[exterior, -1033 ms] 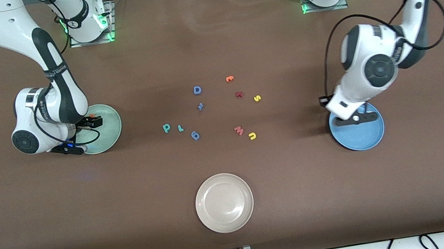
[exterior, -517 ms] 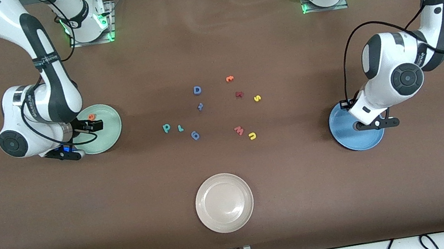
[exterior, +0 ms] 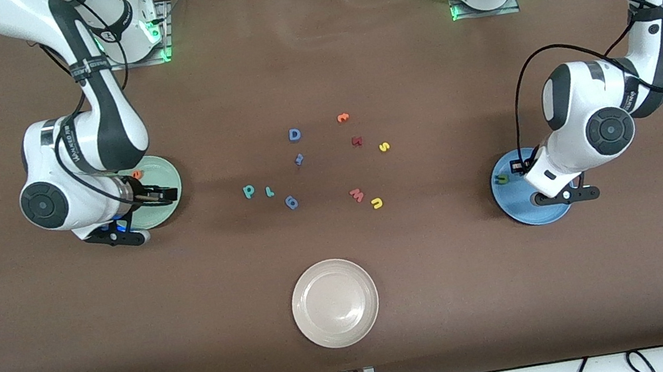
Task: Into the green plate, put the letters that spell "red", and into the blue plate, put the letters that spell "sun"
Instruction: 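Drop the n on the blue plate while the right gripper releases the e, then reach the right gripper to the teal d while the left gripper reaches the yellow s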
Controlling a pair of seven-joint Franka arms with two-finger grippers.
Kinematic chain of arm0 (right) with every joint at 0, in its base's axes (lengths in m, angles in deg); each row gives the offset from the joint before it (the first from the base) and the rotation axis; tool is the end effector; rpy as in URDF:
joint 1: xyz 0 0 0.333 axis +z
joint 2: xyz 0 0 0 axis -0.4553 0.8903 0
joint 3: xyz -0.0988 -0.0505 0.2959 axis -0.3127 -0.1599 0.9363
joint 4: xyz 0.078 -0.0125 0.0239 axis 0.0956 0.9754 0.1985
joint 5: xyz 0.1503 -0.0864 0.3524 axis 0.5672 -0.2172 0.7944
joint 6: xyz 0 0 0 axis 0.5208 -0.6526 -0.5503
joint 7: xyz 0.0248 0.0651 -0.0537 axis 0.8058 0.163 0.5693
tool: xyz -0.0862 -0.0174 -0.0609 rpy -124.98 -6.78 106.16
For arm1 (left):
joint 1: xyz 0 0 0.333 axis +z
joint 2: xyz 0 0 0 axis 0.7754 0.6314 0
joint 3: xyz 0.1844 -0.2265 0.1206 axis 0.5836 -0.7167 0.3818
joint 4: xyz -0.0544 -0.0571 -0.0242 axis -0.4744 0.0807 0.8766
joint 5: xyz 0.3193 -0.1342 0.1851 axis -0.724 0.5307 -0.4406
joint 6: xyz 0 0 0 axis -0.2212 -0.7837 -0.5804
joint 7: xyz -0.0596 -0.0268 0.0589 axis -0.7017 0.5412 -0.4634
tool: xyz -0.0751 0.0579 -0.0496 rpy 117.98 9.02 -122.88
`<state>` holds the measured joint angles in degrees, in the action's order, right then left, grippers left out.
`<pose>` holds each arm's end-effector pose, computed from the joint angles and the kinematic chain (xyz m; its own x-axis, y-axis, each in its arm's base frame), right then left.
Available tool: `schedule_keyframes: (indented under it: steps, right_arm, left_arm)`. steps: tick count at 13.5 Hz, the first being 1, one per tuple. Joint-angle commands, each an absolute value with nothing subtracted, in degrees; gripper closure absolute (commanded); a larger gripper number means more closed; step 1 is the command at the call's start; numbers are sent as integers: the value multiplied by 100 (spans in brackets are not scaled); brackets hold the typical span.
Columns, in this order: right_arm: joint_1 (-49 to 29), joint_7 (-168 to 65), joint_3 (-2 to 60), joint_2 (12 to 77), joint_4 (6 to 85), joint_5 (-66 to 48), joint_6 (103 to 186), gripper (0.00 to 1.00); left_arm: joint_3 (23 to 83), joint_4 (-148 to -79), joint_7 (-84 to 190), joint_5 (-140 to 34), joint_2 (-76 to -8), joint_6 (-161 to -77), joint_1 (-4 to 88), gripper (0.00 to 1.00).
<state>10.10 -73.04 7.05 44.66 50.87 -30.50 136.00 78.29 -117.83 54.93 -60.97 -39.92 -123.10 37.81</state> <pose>0.5881 0.1405 0.3092 0.9241 -0.2316 -0.3040 -0.2243 -0.9727 0.0593 0.6242 -0.0740 0.2616 0.9843 -0.0246 -0.1749 -0.0343 -0.9980 -0.0526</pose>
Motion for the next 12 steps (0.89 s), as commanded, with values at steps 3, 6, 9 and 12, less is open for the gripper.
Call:
schedule_keyframes:
  steps: [3, 6, 9, 12]
  right_arm:
    - [1238, -7829, 691, 4438, 4243, -3007, 13211, 2]
    - [1334, -8137, 691, 4447, 3775, -3016, 12664, 2]
    - [1492, -8234, 699, 4543, 3801, -2981, 13057, 2]
    - [1738, -8417, 726, 4832, 3845, -2902, 13550, 2]
  left_arm:
    - [7347, -11857, 4876, -5498, -4128, -12233, 3661, 4]
    - [7049, -11875, 3847, -5214, -4137, -12435, 3459, 1]
    - [6601, -12172, 2513, -5213, -4172, -13240, 3380, 1]
    - [6397, -12778, 1352, -5292, -4286, -14225, 3152, 1]
